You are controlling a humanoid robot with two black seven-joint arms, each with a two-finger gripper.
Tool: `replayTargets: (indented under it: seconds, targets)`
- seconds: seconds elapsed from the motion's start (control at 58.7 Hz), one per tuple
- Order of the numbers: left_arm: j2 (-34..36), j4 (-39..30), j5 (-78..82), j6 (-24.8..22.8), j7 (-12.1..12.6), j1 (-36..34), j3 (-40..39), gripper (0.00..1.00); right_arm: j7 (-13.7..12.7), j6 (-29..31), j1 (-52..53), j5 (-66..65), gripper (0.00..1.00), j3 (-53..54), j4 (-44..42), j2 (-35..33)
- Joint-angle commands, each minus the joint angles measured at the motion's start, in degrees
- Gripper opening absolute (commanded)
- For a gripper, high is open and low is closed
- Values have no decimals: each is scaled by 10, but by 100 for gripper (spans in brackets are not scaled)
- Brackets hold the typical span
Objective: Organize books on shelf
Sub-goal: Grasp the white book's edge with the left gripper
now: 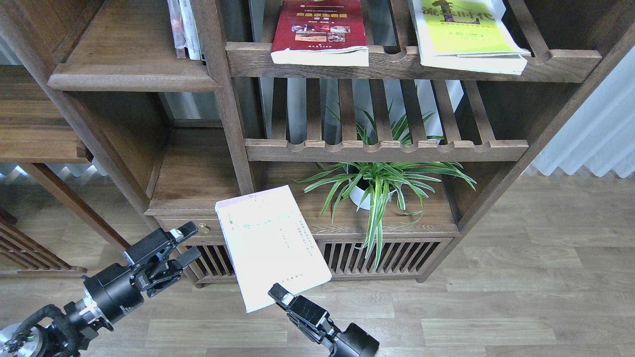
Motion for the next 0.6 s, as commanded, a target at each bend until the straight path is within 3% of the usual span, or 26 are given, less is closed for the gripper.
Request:
replayTargets:
  seconds: [0.0,0.34,0.579]
  targets:
    - [-1,1,1,0,0,0,7,100,0,0,0,0,5,-5,0,0]
    - [-2,14,4,0,0,-41,14,100,0,0,1,0,5,-6,0,-1]
    - [-29,40,3,0,-1,-85,58,98,0,0,0,0,5,-6,0,-4]
